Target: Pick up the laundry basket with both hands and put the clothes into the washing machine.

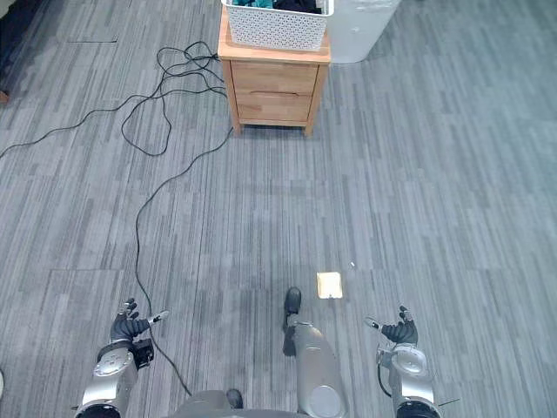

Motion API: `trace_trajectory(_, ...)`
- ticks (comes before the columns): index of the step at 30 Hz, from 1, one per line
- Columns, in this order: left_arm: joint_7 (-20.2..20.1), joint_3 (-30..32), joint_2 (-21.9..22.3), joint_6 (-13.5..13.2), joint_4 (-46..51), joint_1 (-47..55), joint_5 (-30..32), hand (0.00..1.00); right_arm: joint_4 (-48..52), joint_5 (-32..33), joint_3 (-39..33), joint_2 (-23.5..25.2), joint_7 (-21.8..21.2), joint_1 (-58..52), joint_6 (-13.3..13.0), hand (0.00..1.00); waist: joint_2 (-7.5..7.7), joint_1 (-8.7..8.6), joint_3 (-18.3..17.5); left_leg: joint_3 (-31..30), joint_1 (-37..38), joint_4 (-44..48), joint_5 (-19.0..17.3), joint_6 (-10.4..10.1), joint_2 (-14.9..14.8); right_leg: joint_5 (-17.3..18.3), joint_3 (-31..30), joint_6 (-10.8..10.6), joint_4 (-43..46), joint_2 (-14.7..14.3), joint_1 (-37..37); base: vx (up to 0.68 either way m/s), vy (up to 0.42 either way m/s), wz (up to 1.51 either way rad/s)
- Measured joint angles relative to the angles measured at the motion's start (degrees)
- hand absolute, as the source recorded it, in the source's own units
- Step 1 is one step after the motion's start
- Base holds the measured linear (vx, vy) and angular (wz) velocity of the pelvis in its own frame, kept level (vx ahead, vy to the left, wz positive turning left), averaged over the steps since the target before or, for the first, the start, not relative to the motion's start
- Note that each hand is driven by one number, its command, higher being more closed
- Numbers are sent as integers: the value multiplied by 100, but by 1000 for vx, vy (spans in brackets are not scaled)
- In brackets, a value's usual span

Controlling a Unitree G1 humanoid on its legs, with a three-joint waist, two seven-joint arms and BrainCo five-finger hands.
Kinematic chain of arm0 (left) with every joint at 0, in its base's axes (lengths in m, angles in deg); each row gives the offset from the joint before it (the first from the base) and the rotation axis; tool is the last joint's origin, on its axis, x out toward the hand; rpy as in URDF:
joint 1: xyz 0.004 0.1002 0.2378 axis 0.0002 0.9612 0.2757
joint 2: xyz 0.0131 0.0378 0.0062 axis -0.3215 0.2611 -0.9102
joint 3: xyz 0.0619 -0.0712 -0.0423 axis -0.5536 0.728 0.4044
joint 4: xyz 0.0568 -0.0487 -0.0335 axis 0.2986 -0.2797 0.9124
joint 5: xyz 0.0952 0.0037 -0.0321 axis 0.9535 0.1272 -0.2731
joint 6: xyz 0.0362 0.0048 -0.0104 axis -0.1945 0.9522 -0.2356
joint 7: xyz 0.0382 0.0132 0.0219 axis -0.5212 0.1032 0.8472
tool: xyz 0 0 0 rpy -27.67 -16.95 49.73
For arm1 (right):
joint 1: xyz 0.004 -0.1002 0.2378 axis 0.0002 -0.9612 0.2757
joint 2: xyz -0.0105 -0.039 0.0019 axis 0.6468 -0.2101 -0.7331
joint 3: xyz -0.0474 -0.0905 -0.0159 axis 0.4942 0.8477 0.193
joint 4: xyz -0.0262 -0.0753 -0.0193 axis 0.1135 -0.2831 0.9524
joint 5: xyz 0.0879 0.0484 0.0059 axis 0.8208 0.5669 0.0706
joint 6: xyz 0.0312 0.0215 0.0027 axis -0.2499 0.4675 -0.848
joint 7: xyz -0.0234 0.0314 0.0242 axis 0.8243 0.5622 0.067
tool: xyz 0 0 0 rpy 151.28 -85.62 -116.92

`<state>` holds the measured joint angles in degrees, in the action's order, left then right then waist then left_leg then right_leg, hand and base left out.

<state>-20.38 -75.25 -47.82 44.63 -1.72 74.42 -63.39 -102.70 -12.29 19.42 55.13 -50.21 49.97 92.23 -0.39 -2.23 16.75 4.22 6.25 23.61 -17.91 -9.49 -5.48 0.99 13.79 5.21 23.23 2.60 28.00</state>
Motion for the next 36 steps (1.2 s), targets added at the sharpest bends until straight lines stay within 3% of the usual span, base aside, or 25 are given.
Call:
trace_trajectory(1, -4, 43, 123, 2, 63, 60, 1, 0, 180, 0, 46, 76, -17, -56, 22, 0, -125, -1, 50, 87, -561, 1541, 525, -280, -269, 386, 73, 52, 113, -104, -324, 760, -220, 15)
trace_trajectory(2, -6, 79, 180, 3, 105, 104, 1, 0, 257, 0, 54, 137, -16, -70, 20, 0, -167, 14, 60, 108, -824, 2356, 570, -268, -463, 525, 82, 77, 103, -210, -538, 721, -188, 7)
trace_trajectory(3, -13, 103, 220, 13, 157, 171, -1, 0, 436, 5, 127, 269, -14, -99, 17, 0, -182, 70, 83, 241, -1300, 3665, 493, -127, -781, 739, 91, 140, 38, -383, -1025, 659, -149, 4)
trace_trajectory(5, -51, 101, 329, 45, 311, 172, -4, 0, 785, 13, 174, 342, 4, -216, 0, 0, -129, 186, 108, 437, -1983, 4487, 291, 227, -975, 985, 82, 191, -217, -470, -1752, 605, -97, 7)
trace_trajectory(7, -117, 105, 487, 42, 522, 209, -4, 0, 1086, 77, 166, 318, 61, -227, -4, 0, -95, 410, 111, 831, -2888, 4122, 61, 534, -974, 1238, -2, 95, -628, -465, -2467, 557, -30, -10)
trace_trajectory(10, -120, 120, 547, 56, 594, 239, -6, 0, 1272, 181, 164, 338, 117, -174, -1, 0, -103, 577, 117, 1046, -3570, 2360, 74, 515, -882, 1476, -59, -66, -986, -420, -3103, 598, 81, -15)
trace_trajectory(13, -113, 93, 564, 62, 618, 293, -18, 0, 1292, 180, 211, 318, 206, -218, -7, 0, 36, 746, 106, 919, -3721, 60, 570, 191, -652, 2093, -186, -532, -1039, -161, -3612, 590, 201, -21)
trace_trajectory(14, -113, 37, 513, 73, 605, 317, -15, 0, 1183, 179, 203, 352, 224, -240, -2, 0, 142, 782, -10, 956, -3766, 180, 1146, 445, -574, 2333, -242, -704, -1042, 44, -3816, 654, 281, -17)
trace_trajectory(15, -114, 0, 475, 76, 607, 332, -15, 0, 1136, 178, 205, 384, 220, -305, -2, 0, 278, 803, -85, 1027, -3770, 295, 1324, 594, -464, 2378, -301, -801, -986, 184, -3855, 911, 356, -26)
trace_trajectory(16, -116, -20, 492, 82, 607, 380, -1, 0, 1091, 170, 192, 413, 214, -282, -4, 0, 381, 809, -136, 990, -3746, 594, 1526, 1116, -351, 2350, -406, -933, -447, 416, -3763, 801, 301, -26)
trace_trajectory(17, -119, -67, 454, 86, 596, 370, 1, 0, 1032, 154, 178, 538, 215, -256, 2, 0, 521, 798, -154, 1044, -3617, 987, 1119, 1215, -239, 2085, -575, -1277, 711, 664, -3439, 802, 290, -17)
trace_trajectory(18, -118, -121, 421, 90, 588, 344, 5, 0, 1028, 110, 178, 612, 214, -259, 2, 0, 563, 749, -154, 1077, -3475, 1070, 933, 1241, -174, 1746, -670, -1413, 1456, 783, -3197, 639, 232, 4)
trace_trajectory(19, -122, -213, 376, 112, 570, 229, 11, 0, 996, -7, 201, 717, 204, -256, 4, 0, 583, 657, -146, 1100, -3100, 1101, 643, 1292, -99, 981, -775, -1459, 2968, 1002, -2615, 902, 277, 7)
trace_trajectory(20, -115, -226, 373, 119, 568, 183, 25, 0, 878, -71, 310, 779, 195, -181, 13, 0, 572, 627, -135, 1139, -2539, 1000, 459, 1347, -63, 1014, -730, -1274, 4045, 1146, -2150, 867, 247, -6)
trace_trajectory(22, -111, -281, 373, 121, 563, 201, 69, 0, 857, -113, 554, 792, 184, -187, 2, 0, 458, 611, -119, 1260, -1557, 565, 321, 1326, -133, 1202, -534, -937, 4471, 1084, -1684, 626, 116, -33)
trace_trajectory(23, -112, -288, 364, 115, 562, 203, 77, 0, 857, -135, 603, 791, 185, -197, -4, 0, 343, 603, -110, 1322, -1309, 385, 305, 1316, -169, 1254, -416, -871, 4406, 1034, -1478, 562, 47, -28)
trace_trajectory(26, -116, -293, 174, 45, 444, 123, 97, 0, 849, -207, 652, 774, 156, -64, -10, 0, 419, 408, -197, 1408, -510, -331, 172, 1083, -153, 1261, 95, -895, 2734, 915, -531, 591, -39, 8)
trace_trajectory(27, -116, -326, 57, 61, 113, 51, 104, 0, 720, -219, 636, 734, 135, -5, -9, 0, 521, 298, -195, 1421, -104, -643, -19, 767, -94, 770, 189, -971, 680, 641, -396, 704, -141, 16)
trace_trajectory(28, -118, -326, -20, 67, 25, 60, 112, 0, 614, -221, 641, 734, 122, -1, -5, 0, 650, 302, -209, 1411, 36, -699, -24, 757, 2, 348, 84, -895, -138, 565, -458, 723, -149, 25)
trace_trajectory(29, -118, -312, -11, 81, -151, 17, 125, 0, 424, -228, 633, 653, 105, -38, 3, 0, 680, 245, -202, 1235, 167, -693, -63, 704, 44, -485, -104, -215, -400, 426, -641, 477, -106, 3)
trace_trajectory(30, -129, -318, 84, 110, -242, -9, 139, 0, 287, -239, 632, 543, 96, 12, 29, 0, 520, 260, -211, 1136, 207, -672, -55, 688, -67, -495, -83, -271, -387, 334, -687, 544, -109, -13)
trace_trajectory(31, -133, -230, 182, 115, -246, 26, 182, 0, 299, -268, 540, 481, 91, 69, 40, 0, 389, 277, -176, 936, 139, -410, 194, 338, -168, -115, -150, -205, -136, 255, -660, 510, -100, -32)
trace_trajectory(33, -129, -101, 273, 115, -194, 14, 212, 0, 419, -276, 456, 500, 86, -46, 55, 0, 287, 271, -167, 816, 74, 224, 338, 165, -365, 278, -91, -184, 127, 156, -830, 540, -117, -4)
trace_trajectory(35, -129, -101, 342, 112, -38, 40, 222, 0, 725, -276, 478, 523, 85, -311, 53, 0, 187, 285, -105, 502, -455, 2008, 855, 163, -804, 570, 42, -128, 42, -34, -1418, 441, -99, 7)
trace_trajectory(36, -130, -103, 406, 104, 132, 115, 221, 0, 930, -269, 494, 566, 90, -359, 43, 0, 170, 351, -110, 424, -936, 3117, 719, 309, -1084, 662, 27, -46, -39, -162, -1693, 293, -34, -20)
